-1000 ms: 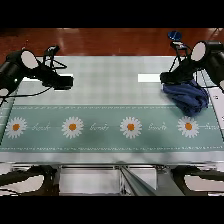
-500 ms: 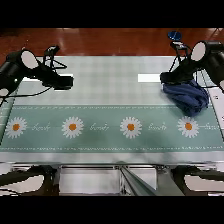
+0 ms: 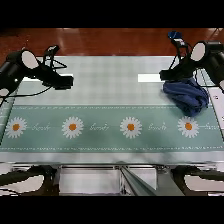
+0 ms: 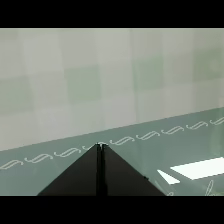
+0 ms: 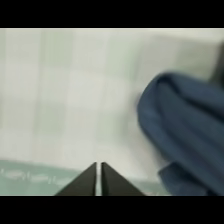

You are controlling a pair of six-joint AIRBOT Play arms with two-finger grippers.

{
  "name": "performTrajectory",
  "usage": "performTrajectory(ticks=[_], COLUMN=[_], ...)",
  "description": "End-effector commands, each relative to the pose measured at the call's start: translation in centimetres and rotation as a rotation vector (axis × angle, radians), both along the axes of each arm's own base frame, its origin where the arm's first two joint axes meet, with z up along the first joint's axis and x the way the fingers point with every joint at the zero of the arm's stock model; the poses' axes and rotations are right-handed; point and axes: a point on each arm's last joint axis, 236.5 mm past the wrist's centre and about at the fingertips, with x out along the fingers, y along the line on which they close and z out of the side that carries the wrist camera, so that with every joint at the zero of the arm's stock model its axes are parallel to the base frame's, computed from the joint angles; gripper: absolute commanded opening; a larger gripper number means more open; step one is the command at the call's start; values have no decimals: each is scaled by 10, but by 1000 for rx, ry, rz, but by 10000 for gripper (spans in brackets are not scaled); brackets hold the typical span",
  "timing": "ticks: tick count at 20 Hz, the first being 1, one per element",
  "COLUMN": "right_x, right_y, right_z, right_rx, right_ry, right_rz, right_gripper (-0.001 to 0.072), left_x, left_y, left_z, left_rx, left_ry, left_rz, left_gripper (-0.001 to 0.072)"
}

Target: Fold the shirts.

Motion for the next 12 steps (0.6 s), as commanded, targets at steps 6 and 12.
performTrajectory(ticks=[6, 12], right_x=[52, 6], right_y=[-156, -205], right_z=[52, -46], right_rx=[-375, -31], right_ry=[-322, -52], right_rz=[-335, -577], right_gripper=[415, 413], left_x=[51, 66], left_y=[3, 12], left_z=[1, 3], left_rx=[-8, 7], left_ry=[-181, -238], left_rz=[55, 76], left_gripper=[503, 507])
